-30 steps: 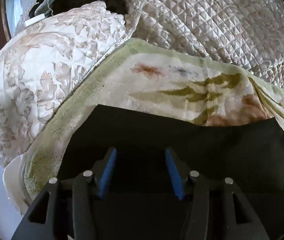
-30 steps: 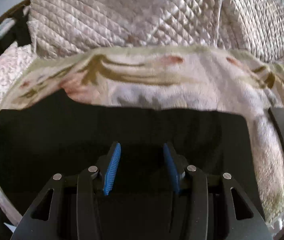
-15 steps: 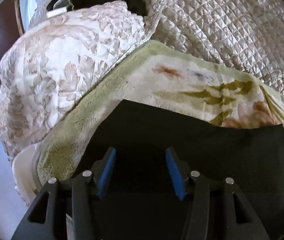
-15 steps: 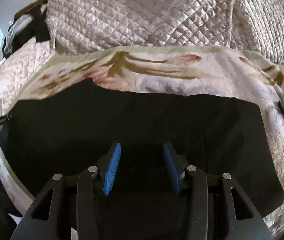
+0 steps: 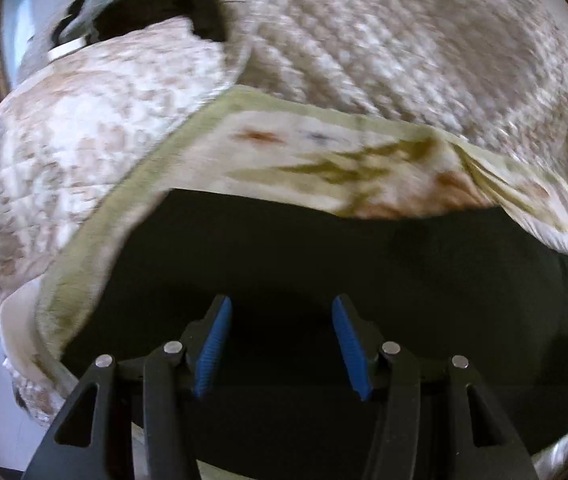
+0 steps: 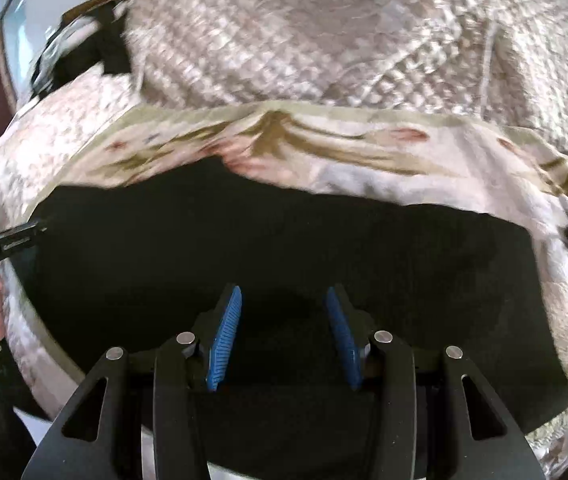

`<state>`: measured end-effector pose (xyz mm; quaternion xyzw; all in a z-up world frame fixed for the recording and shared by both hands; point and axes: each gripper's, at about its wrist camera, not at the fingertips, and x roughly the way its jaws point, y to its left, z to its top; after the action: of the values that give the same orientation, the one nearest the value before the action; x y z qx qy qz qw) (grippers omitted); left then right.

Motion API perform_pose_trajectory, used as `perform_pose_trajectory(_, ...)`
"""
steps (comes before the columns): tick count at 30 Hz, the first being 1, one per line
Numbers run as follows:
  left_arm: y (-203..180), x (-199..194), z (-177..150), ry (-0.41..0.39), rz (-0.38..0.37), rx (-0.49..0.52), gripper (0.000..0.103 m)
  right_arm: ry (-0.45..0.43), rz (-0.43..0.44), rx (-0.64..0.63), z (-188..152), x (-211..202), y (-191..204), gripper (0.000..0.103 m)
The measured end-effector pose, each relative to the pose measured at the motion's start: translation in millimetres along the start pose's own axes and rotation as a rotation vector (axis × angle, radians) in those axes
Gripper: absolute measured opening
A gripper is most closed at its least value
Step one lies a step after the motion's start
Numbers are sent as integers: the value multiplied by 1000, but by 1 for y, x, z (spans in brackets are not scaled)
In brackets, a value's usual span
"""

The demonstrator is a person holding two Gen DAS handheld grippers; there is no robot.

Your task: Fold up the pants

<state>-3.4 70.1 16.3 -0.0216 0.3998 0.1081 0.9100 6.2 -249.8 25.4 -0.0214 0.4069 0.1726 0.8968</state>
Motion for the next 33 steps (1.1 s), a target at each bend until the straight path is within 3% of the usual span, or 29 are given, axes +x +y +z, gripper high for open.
perform_pose_trajectory(3, -18, -1, -3, -10, -1, 79, 60, 6, -11, -17, -2, 3, 3, 47)
perform_pose_trajectory(5, -17, 0, 0, -10, -2, 75, 60, -8, -3, 7, -1, 1, -1, 47)
perform_pose_trajectory(8, -5, 1, 5, -6, 2, 43, 60, -12, -15, 36, -1, 0, -7, 47)
perform_pose_trajectory(11, 16, 7, 8, -6, 52, 8, 61, -12, -15, 42, -2, 0, -7, 47)
perform_pose_trajectory(13, 40, 9, 10, -3, 65, -54, 65, -13, -13, 41, -1, 0, -7, 47)
perform_pose_trajectory(17, 80, 9, 12, -1, 152, -157, 66, -13, -13, 38, -1, 1, -5, 47)
perform_pose_trajectory(20, 101, 12, 8, 13, 132, -239, 69, -14, -10, 39, -1, 1, -4, 47)
perform_pose_trajectory(28, 100, 19, 8, 12, 197, -217, 80, -12, -10, 40, 0, 3, -4, 47)
perform_pose_trajectory(30, 99, 20, 8, 15, 189, -219, 80, -11, -8, 42, 0, 4, -3, 47)
perform_pose_trajectory(33, 93, 20, 9, 19, 136, -200, 58, -12, -5, 44, 0, 5, -2, 47)
